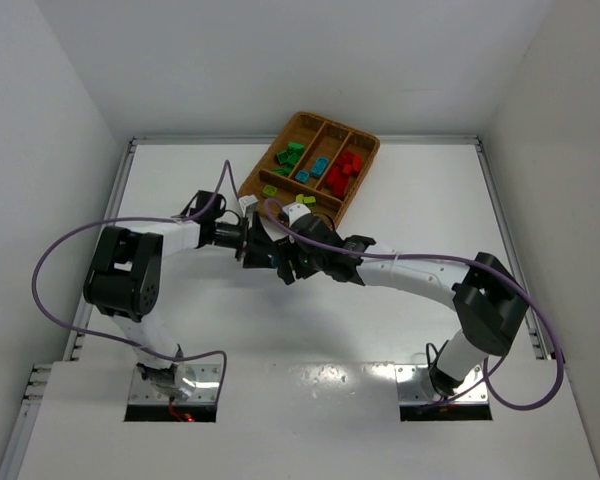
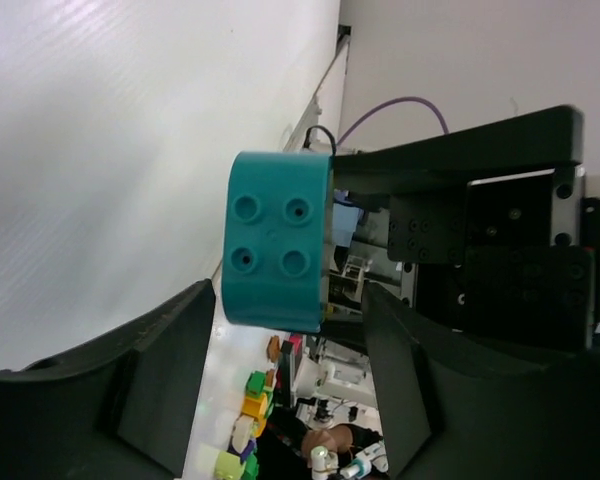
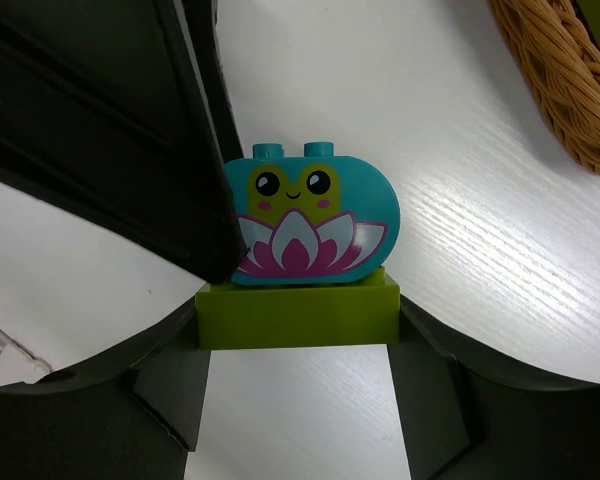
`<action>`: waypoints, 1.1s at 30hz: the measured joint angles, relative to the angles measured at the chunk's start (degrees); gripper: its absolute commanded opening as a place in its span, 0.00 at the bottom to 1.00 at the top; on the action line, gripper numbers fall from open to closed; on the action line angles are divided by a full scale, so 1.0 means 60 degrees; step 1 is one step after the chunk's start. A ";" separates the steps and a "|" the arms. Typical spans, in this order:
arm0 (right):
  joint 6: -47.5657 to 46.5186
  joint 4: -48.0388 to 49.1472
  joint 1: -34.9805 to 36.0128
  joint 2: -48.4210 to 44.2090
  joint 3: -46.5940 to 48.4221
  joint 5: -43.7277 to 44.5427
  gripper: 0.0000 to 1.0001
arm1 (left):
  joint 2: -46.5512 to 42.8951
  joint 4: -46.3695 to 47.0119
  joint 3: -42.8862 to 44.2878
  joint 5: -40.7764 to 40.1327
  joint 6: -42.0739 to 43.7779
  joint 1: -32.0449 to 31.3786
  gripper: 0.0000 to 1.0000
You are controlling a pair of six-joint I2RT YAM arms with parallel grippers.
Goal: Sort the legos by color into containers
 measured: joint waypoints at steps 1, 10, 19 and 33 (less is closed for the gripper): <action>0.0000 -0.0004 0.0000 0.0000 0.0004 -0.0018 0.48 | 0.0004 0.0022 0.0069 -0.0004 -0.0066 0.0000 0.55; 0.0004 0.0004 -0.0127 -0.0011 0.0153 0.0138 0.48 | 0.0055 0.0098 0.0590 -0.0215 -0.0168 -0.0007 0.38; 0.0033 -0.0004 -0.0127 -0.0015 0.0168 0.0189 0.48 | 0.0055 0.0146 0.0594 -0.0229 -0.0244 -0.0007 0.08; 0.0106 -0.0291 0.0073 -0.0769 -0.0390 0.0051 0.44 | 0.0055 0.0266 0.1096 -0.0382 -0.1035 0.0991 0.00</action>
